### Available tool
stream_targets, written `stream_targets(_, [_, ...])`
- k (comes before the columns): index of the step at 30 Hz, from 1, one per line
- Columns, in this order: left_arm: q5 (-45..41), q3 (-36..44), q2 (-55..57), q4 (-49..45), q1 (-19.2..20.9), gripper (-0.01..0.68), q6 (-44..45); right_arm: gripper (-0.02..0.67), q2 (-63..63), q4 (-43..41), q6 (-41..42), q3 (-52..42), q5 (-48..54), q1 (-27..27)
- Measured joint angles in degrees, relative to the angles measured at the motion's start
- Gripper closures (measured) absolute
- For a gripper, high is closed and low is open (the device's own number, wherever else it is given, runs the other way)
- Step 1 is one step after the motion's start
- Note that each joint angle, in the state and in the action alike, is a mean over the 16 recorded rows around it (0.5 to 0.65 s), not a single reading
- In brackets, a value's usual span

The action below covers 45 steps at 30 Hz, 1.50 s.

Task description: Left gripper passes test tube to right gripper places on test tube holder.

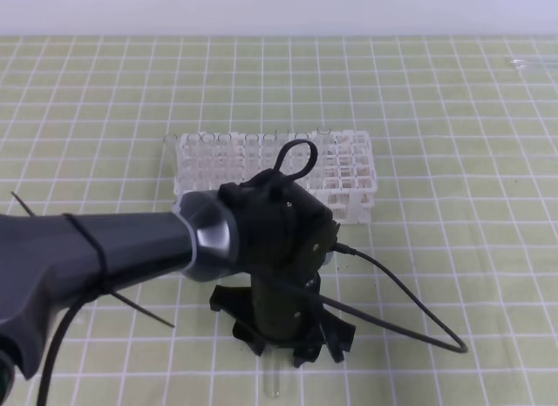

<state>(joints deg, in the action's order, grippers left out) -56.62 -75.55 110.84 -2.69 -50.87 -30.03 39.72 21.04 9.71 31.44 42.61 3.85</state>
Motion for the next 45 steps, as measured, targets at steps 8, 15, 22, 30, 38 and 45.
stream_targets(8, [-1.5,-0.2,0.7,-0.4,0.0,0.427,0.2,0.665,0.0,0.1,0.1,0.0,0.0,0.0])
stream_targets(15, [-3.0,-0.3,0.7,-1.3,0.0,0.574,3.0,0.665,0.0,0.2,0.2,0.0,0.0,0.0])
stream_targets(22, [-3.7,-0.3,0.8,-1.9,0.0,0.641,6.7,0.665,0.0,0.2,0.2,0.0,0.1,0.0])
stream_targets(30, [-4.1,-0.3,0.6,-1.9,0.0,0.643,9.3,0.665,0.0,0.2,0.3,0.0,0.4,0.0])
stream_targets(38, [-4.9,-0.3,-2.7,-2.1,0.0,0.656,10.8,0.665,0.0,0.2,0.3,0.0,0.8,0.0])
stream_targets(45, [-3.8,1.1,-10.2,-3.9,-0.1,0.656,12.1,0.665,0.0,0.9,0.5,0.0,1.0,0.0])
